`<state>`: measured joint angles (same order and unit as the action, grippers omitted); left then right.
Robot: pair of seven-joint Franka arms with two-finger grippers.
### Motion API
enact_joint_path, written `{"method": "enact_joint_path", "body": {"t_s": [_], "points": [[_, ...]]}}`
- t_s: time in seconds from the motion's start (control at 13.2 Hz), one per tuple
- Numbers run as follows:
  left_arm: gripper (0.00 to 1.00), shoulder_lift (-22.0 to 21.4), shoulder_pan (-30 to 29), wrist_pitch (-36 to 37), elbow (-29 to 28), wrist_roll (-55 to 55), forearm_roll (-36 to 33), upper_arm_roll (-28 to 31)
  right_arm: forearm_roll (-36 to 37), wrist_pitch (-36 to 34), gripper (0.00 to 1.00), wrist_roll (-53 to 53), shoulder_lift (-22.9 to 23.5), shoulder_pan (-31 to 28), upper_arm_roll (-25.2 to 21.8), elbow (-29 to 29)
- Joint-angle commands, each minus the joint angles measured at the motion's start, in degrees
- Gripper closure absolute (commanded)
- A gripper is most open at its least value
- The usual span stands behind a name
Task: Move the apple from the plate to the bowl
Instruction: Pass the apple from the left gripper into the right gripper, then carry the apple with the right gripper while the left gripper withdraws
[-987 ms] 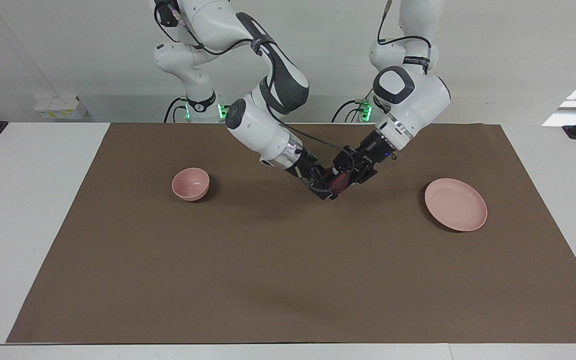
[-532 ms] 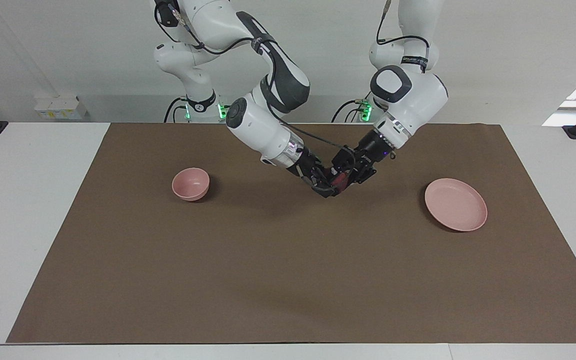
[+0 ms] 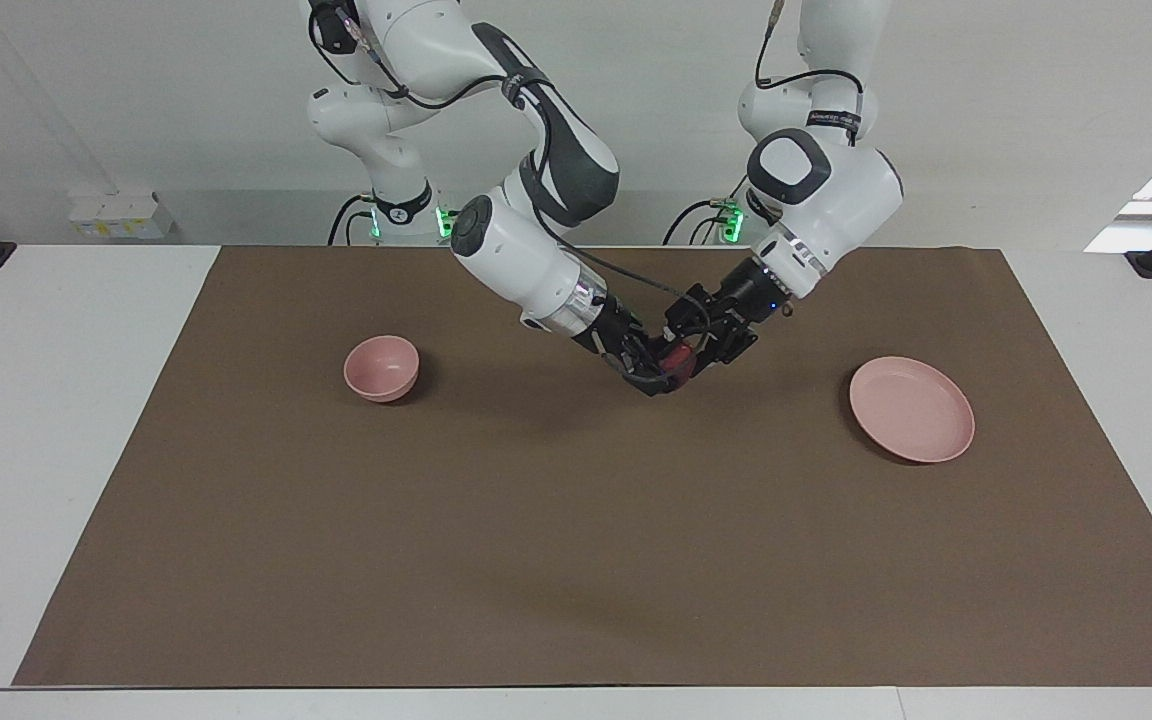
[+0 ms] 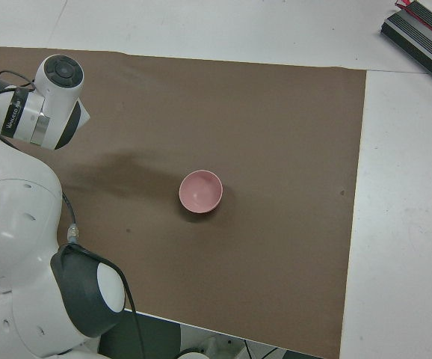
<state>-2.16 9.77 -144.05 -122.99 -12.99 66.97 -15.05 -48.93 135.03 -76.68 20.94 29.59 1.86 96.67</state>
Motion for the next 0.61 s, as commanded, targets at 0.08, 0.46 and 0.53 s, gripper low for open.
{"method": "enact_joint_path", "body": {"t_s": [0.08,0.46,0.53], "points": [[0.0,-3.11,-4.92,8.75,-0.76,0.68,-6.2,0.02,8.12,-2.83,0.87,0.74,-2.73,-0.94,-0.11,-0.17],[0.0,-1.89,-10.2,16.51,1.96,1.65,-35.43,0.02,16.32,-8.37,0.9,10.3,-7.13,-4.1,-0.63,0.01],[0.0,-0.67,-10.55,18.78,3.8,1.65,-43.77,0.02,18.15,-9.94,0.99,14.15,-7.83,-4.8,-0.63,0.01]]}}
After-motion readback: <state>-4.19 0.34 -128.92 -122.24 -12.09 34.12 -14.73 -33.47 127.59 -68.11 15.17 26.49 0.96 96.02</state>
